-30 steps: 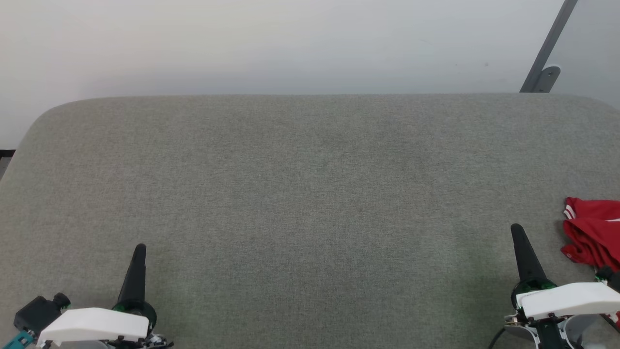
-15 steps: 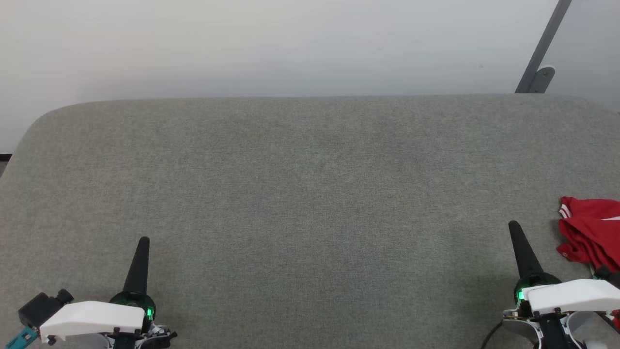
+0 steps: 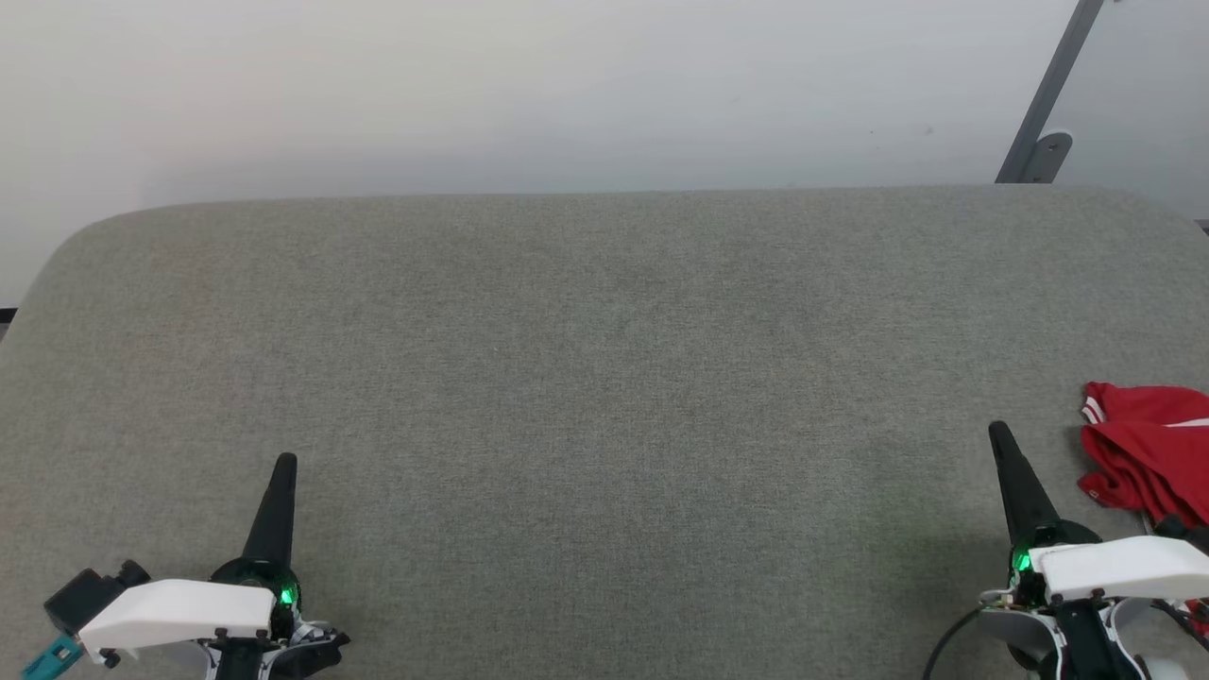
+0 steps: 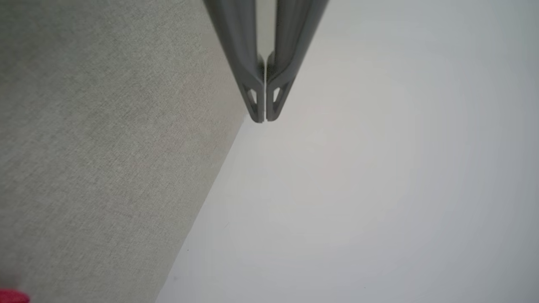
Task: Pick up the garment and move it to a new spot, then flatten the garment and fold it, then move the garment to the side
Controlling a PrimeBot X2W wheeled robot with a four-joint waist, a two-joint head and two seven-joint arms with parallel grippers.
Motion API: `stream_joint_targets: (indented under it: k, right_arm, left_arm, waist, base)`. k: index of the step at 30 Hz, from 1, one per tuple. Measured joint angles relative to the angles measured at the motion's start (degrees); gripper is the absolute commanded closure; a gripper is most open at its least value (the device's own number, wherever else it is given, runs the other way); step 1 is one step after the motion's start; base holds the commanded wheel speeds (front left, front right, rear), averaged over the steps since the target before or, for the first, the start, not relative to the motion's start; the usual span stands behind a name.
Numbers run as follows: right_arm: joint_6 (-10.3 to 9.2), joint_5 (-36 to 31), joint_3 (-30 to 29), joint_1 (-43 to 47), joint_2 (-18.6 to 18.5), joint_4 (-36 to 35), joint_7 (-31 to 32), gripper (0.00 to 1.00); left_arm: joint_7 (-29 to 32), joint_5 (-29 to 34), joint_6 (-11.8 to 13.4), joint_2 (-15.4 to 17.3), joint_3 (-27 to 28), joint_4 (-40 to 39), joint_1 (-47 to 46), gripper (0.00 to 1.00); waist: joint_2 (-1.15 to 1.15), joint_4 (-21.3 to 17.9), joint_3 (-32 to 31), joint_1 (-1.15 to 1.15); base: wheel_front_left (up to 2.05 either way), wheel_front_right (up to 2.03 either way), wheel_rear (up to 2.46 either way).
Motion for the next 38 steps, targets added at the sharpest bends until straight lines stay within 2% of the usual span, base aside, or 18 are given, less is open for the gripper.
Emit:
stream_joint_targets:
  k: [38]
  right_arm:
    - [0.0, 15.34, 0.22, -1.81, -0.12, 2.12, 2.41, 1.0]
  left_arm:
    - [4.23, -11.76, 0.0, -2.74, 2.18, 1.42, -2.57, 1.0]
  waist:
    - [0.0, -1.31, -0.9, 0.0]
  base:
    - [0.0, 0.0, 0.0]
